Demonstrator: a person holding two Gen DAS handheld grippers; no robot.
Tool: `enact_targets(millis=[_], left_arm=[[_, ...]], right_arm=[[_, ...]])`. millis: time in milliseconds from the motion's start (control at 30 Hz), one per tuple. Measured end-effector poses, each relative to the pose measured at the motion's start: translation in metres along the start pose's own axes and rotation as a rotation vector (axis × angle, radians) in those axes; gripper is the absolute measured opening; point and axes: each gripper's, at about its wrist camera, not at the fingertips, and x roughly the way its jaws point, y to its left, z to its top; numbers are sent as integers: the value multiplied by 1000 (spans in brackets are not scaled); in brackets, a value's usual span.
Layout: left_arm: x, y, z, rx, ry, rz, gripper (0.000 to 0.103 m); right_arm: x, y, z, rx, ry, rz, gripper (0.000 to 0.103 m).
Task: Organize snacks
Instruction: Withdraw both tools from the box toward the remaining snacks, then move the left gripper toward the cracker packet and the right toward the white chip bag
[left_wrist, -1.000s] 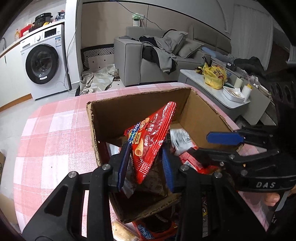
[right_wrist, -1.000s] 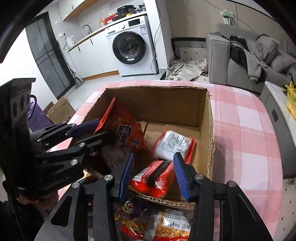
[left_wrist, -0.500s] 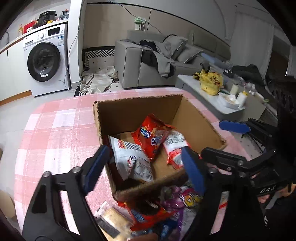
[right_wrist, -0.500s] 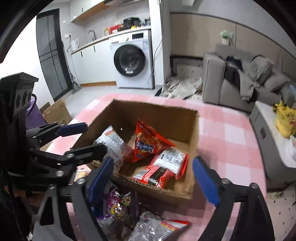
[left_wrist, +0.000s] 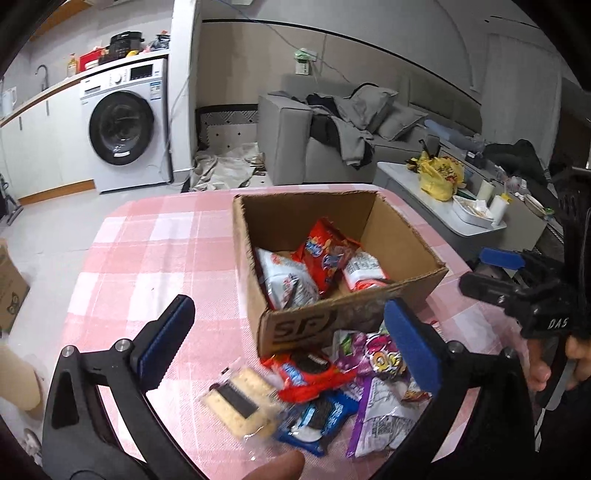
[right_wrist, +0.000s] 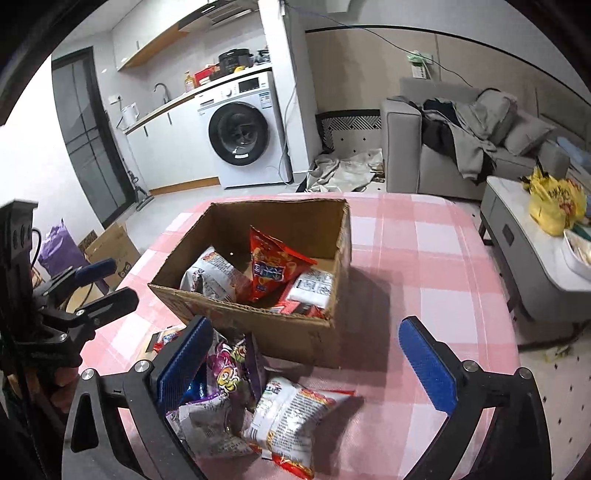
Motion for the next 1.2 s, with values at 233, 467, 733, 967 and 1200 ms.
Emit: enact_targets(millis=[233, 467, 733, 967, 1200], left_arm=[[-7, 10, -16, 14, 12, 20, 102], [-3, 15, -29, 36, 42, 28, 102], [9, 24, -46, 16, 92, 29, 102], [21, 34, -60, -22, 132, 32, 102], [27, 44, -70, -42, 162, 51, 102]], right_arm=[[-4, -10, -15, 59, 10, 2, 103], [-1, -12, -30, 92, 42, 0, 103], [15, -8, -49, 107, 101, 16, 103], [27, -8, -63, 112, 149, 16, 102], [41, -9, -75, 119, 194, 14, 102]])
